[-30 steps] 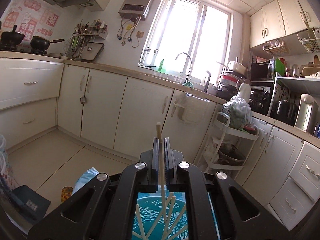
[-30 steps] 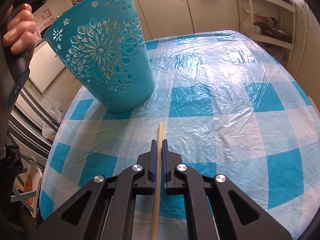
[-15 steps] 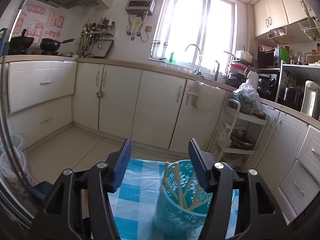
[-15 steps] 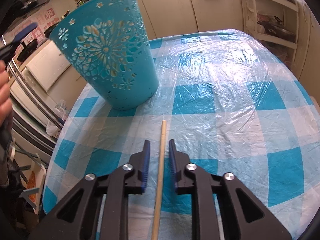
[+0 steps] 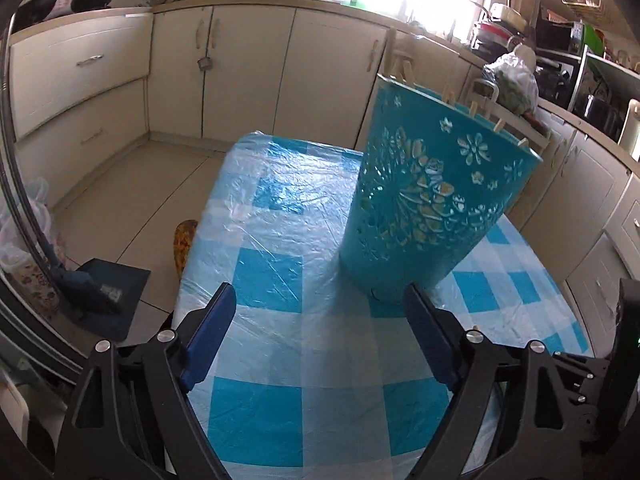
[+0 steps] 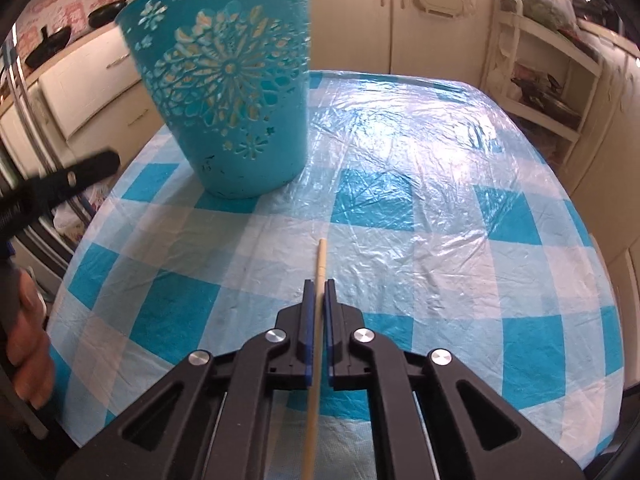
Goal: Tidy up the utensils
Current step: 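Lift the chopstick with the right gripper over the basket and open it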
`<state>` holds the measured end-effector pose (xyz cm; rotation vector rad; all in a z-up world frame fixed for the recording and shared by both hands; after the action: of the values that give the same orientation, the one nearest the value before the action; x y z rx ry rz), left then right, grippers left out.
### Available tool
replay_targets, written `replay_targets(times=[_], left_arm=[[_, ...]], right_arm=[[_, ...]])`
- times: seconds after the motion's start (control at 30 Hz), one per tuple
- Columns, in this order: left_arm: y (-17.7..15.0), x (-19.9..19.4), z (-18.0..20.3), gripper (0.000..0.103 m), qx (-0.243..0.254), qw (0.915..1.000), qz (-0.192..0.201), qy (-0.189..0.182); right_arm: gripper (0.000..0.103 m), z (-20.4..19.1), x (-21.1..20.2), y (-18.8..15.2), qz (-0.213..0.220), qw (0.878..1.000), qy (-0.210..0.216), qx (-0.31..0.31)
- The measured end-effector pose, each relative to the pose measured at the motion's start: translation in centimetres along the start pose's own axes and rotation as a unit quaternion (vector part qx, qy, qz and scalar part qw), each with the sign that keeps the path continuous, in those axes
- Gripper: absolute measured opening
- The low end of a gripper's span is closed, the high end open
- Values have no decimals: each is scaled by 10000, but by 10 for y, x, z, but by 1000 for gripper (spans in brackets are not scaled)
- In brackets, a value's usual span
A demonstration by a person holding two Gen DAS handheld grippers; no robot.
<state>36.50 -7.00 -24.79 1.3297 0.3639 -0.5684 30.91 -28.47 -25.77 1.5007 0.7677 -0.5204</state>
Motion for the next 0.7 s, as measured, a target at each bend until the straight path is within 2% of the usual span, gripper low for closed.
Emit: replay_targets(times=[0.13, 0.3, 0.53, 0.7], left_arm=[[-11, 10, 3, 87, 25, 9997, -232, 88], [-11, 11, 2, 91, 8, 9995, -253, 188], [-12, 16, 4, 92, 67, 9988, -398, 278], [-12, 16, 4, 93, 64, 9987, -400, 321]], right_arm=[[5, 9, -23, 11, 409, 9963, 491, 573], [5, 13, -67, 36, 1239, 9786, 1306, 994], [5, 5, -104, 84, 2020, 9503, 1940, 1360], [5, -1, -118, 130, 2651, 9307, 2084, 1415]])
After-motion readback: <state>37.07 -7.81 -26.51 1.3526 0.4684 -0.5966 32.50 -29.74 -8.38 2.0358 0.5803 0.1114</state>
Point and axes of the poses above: each gripper's, at about its wrist camera, not at the fingertips, and x roughly the way its jaws point, z to its right, y to its top, the point moved 3 cm from there along x, roughly the way its jaws point, and after that the axes turned 7 degrees about z, right-handed, at the moved point
